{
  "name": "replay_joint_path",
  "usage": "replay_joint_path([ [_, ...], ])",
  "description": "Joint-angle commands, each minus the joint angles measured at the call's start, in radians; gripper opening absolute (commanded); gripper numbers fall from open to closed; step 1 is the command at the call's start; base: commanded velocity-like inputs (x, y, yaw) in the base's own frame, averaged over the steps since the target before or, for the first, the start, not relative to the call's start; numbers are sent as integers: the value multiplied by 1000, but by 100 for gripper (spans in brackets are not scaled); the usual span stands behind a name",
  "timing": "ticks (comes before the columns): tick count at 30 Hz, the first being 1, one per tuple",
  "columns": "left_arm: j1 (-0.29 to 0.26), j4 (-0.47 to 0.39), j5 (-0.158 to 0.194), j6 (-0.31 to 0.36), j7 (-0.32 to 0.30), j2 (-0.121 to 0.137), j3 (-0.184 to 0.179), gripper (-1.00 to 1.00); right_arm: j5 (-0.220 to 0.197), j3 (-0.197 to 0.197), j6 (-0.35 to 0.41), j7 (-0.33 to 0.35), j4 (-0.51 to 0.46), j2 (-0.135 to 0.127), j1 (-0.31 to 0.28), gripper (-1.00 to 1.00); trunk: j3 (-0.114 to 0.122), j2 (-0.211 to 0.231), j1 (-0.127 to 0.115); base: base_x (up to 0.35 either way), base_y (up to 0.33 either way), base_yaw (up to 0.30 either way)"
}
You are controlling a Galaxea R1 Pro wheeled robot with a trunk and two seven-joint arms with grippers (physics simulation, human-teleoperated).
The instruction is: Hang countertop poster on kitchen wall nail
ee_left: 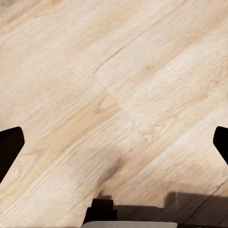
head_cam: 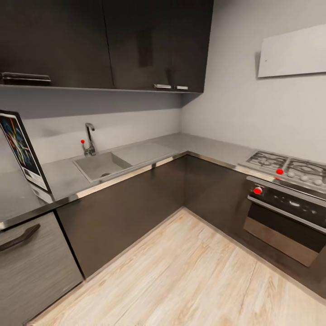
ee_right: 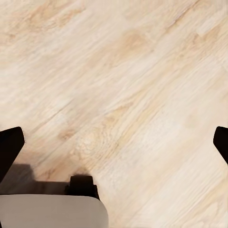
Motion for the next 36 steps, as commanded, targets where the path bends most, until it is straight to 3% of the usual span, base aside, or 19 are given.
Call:
replay_joint_path([
  [1, 0, -1, 0, -2, 0, -1, 3, 100, 10, 2, -1, -7, 1, 0, -1, 100, -1, 0, 0, 0, 0, 294],
  [24, 0, -1, 0, -2, 0, -1, 3, 100, 10, 2, 1, -6, 1, -1, -1, 100, -1, 0, 0, 9, 3, 291],
  [36, 0, -2, 0, -2, 0, -1, 28, 100, 9, 1, 3, 1, 1, -12, -1, 100, -1, 0, 0, 128, 72, 47],
])
